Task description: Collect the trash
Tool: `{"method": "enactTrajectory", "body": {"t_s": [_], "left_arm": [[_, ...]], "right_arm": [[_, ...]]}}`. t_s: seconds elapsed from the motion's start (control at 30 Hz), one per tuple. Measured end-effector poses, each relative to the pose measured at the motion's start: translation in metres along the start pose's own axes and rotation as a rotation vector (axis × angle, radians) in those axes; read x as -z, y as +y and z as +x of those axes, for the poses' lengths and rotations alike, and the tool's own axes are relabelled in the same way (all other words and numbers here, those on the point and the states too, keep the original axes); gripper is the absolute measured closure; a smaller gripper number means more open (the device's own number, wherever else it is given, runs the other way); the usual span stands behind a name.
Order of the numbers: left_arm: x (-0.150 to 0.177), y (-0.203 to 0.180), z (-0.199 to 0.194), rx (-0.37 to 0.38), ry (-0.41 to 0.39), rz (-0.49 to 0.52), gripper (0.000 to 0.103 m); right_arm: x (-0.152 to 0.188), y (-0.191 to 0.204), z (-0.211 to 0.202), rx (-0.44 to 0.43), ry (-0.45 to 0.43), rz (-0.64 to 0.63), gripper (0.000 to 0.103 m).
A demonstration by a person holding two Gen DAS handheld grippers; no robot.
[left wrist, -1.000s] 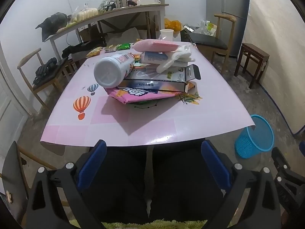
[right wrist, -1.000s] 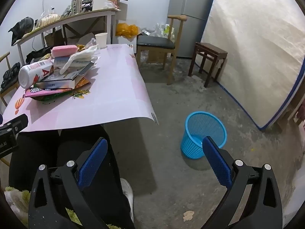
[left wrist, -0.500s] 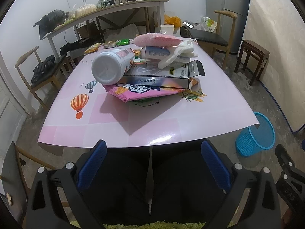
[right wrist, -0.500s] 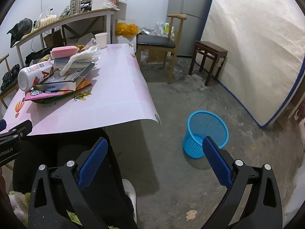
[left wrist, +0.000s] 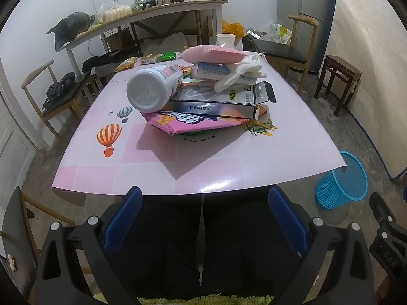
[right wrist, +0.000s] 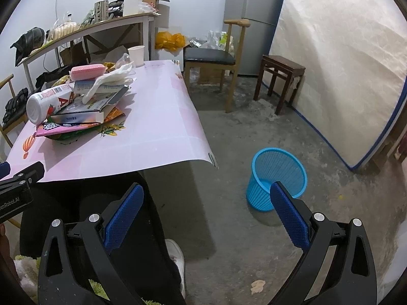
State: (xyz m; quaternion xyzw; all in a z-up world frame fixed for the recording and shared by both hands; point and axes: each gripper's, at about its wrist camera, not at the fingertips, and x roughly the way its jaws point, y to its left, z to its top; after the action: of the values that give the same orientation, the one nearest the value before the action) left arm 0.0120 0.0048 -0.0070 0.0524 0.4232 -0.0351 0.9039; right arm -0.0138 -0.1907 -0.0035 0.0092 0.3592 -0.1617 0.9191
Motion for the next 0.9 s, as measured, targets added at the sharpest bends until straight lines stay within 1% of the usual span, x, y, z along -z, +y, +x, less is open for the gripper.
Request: {"method": "enactTrajectory", "body": {"t_s": [0.9], "left_arm": [[0.0025, 0.0019, -0.0032, -0.001, -0.006, -0.003, 0.006]], "right_arm": [[0.001, -0.0024, -0.0041, -0.007, -0.001, 0.007, 0.008]]}}
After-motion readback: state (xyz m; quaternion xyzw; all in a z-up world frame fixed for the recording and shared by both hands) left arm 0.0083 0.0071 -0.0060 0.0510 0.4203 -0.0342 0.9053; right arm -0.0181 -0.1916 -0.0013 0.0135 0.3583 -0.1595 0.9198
